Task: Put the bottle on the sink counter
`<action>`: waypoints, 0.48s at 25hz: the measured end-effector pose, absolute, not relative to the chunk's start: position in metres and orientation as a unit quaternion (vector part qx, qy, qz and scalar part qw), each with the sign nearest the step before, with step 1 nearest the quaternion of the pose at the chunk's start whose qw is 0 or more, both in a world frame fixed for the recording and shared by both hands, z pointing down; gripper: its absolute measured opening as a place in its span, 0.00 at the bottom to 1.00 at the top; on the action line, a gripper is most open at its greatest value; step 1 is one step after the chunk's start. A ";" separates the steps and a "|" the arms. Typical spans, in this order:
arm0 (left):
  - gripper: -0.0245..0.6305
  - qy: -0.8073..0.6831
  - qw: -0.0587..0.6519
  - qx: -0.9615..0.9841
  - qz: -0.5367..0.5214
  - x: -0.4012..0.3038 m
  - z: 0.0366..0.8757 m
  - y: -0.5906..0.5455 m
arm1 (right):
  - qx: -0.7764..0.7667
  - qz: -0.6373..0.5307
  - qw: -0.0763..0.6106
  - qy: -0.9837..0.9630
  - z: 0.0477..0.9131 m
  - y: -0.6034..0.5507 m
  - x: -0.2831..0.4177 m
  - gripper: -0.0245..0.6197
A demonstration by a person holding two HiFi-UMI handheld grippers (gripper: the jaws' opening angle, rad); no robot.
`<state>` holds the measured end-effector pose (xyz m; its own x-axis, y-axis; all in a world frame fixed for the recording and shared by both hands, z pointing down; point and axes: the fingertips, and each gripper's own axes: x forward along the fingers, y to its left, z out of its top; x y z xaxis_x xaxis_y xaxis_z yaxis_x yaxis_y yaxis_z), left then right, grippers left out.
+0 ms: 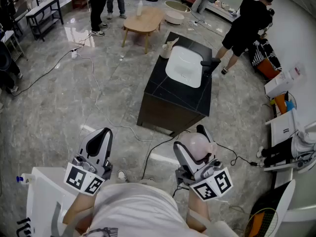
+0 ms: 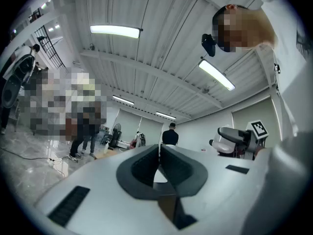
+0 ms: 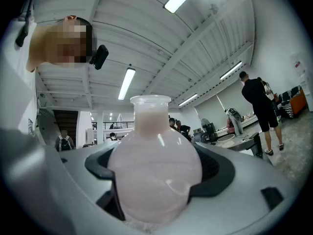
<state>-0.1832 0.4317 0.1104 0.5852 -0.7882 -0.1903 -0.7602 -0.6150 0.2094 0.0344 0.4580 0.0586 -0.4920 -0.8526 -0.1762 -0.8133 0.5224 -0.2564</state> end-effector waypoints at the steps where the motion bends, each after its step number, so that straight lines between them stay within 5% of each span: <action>1: 0.07 -0.435 0.053 0.889 -0.133 -0.184 0.111 0.431 | -0.484 -0.070 0.141 0.861 0.059 0.457 0.033 0.70; 12: 0.07 -0.430 0.065 0.891 -0.131 -0.194 0.120 0.417 | -0.481 -0.079 0.143 0.861 0.062 0.449 0.022 0.70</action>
<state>-0.1941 0.4171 0.1200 0.5959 -0.7834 -0.1767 -0.7494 -0.6215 0.2281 0.0216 0.4492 0.0625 -0.4955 -0.8518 -0.1702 -0.8065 0.5239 -0.2741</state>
